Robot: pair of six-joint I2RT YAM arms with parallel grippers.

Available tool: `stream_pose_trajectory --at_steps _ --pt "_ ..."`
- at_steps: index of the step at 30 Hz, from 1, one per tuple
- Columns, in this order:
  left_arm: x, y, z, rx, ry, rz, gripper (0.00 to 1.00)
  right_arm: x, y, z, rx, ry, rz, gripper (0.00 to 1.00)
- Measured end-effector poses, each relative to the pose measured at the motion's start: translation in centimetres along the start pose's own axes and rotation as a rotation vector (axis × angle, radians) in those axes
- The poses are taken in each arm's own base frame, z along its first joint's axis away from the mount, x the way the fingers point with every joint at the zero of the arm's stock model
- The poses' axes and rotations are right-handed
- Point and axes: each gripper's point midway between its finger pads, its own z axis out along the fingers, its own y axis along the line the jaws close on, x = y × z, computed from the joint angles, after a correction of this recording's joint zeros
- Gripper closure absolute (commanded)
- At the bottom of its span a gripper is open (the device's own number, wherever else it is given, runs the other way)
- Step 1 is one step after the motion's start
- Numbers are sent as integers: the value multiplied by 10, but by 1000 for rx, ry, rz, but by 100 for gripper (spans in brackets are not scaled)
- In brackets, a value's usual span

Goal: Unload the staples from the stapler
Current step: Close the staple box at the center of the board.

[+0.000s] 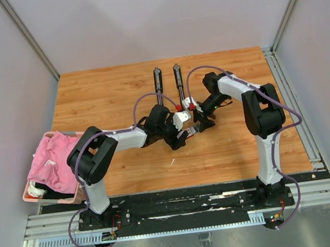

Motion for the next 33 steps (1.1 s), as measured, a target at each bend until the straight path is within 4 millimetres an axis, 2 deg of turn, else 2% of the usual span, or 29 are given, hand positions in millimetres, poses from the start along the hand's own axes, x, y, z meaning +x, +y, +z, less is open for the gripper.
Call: stream_pose_trajectory --at_steps 4,7,10,13,19,25,33 --pt "2 0 -3 1 12 -5 23 -6 -3 -12 32 -11 -11 35" --pt "6 0 -8 2 21 -11 22 -6 -7 -29 79 -21 -12 29" --pt "9 0 -11 2 24 -15 23 1 -9 -49 131 -37 -3 27" --pt "9 0 -11 4 22 -15 24 12 -8 -59 153 -37 4 26" --pt "9 0 -11 5 21 -17 29 22 -6 -53 136 -31 -3 26" --pt "9 1 -11 5 19 -17 30 34 -5 -42 105 -11 10 25" --pt "9 1 -11 5 12 -18 30 32 -9 -32 96 10 -15 26"
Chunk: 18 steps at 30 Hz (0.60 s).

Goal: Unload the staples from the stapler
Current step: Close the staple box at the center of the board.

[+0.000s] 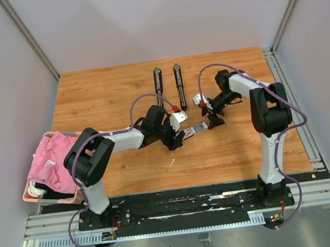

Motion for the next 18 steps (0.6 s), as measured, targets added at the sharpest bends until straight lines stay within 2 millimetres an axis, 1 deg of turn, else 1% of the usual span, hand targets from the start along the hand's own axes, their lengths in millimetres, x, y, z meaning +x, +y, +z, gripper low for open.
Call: stream_pose_trajectory --at_steps 4,7,12,18 --pt "0 0 0 -1 -3 1 30 2 -1 2 -2 12 -2 27" --pt "0 0 0 0 -4 -1 30 5 -1 5 -9 26 -3 31" --pt "-1 0 0 0 -5 -1 30 5 1 11 -25 39 -10 39" --pt "-1 0 0 1 -5 -1 30 3 -2 14 -31 39 -5 41"
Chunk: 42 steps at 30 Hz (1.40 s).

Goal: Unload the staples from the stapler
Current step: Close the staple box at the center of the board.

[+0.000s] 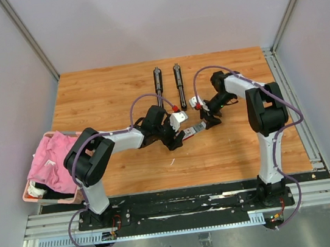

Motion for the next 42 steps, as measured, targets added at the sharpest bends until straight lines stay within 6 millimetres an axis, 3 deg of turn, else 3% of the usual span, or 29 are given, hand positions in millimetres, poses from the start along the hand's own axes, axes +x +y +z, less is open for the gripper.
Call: stream_pose_trajectory --at_steps 24,32,42 --pt "-3 1 5 4 -13 4 32 -12 6 11 -39 -15 -1 48" --pt "-4 2 6 6 -15 5 32 -17 6 16 -52 -15 -9 56" --pt "-4 1 6 10 -17 5 32 -19 4 18 -61 -15 -4 57"
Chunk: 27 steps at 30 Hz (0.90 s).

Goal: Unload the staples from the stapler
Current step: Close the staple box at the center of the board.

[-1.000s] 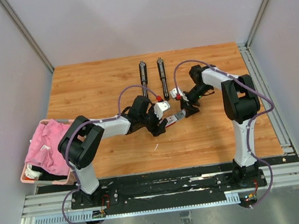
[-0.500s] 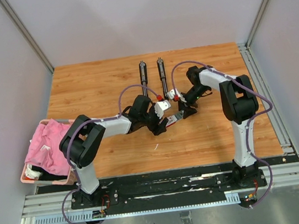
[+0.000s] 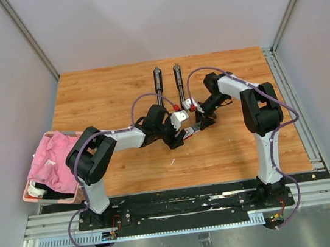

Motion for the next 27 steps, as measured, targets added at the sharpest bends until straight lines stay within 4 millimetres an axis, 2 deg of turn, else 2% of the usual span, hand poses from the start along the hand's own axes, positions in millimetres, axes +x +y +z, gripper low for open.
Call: stream_pose_trajectory --at_steps 13,16,20,24,27 --pt "-2 1 3 6 -7 2 32 0 1 1 -6 -1 -13 56" --pt "-3 1 3 6 -7 2 23 0 3 1 -7 -2 -20 55" --pt "-3 0 3 8 -10 5 1 0 3 1 -7 -3 -24 56" --pt "-4 3 -5 0 -6 -10 2 -1 4 1 -6 -3 -24 56" --pt "-10 13 -21 -26 -26 -28 2 0 4 2 -5 -4 -26 56"
